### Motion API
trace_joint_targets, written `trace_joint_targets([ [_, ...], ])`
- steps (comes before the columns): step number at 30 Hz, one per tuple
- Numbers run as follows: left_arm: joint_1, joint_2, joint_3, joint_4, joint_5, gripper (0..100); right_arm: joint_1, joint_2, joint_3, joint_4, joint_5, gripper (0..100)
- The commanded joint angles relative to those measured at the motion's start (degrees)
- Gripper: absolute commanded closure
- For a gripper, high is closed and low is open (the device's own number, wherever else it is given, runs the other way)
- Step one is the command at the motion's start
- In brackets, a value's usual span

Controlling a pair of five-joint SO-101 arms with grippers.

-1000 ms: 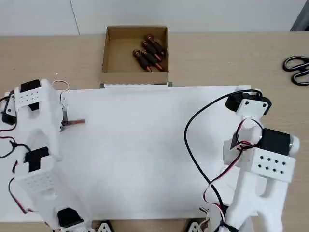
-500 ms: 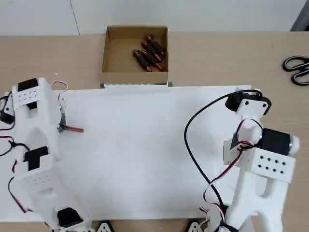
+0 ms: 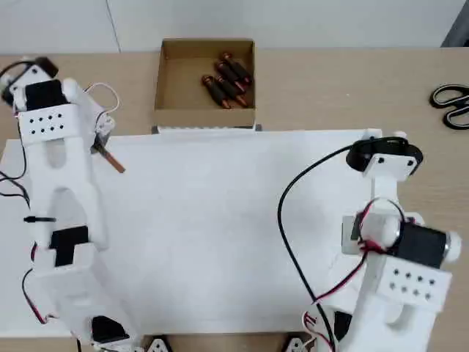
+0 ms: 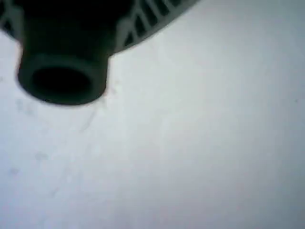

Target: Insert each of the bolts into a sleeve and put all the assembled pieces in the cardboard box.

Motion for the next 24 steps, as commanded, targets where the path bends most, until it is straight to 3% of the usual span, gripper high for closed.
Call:
trace_joint_targets([
  [1,3.08,-8.79,-1.27,1.58,-5.89,99,0.31,-5.41,-1.93,-0.66,-0.09,99.5],
  [10,10.9,-29.54,8.04,1.41,-23.21,99,0.31,-13.58,-1.93,-0.75,6.07,99.5],
  [16,13.1,-43.96,20.7,-0.35,-28.13,99,0.31,-16.13,-1.85,-0.75,6.77,99.5],
  [24,12.84,-64.97,45.14,-14.33,-37.01,99,0.31,-16.31,-0.09,-5.76,6.59,99.6],
])
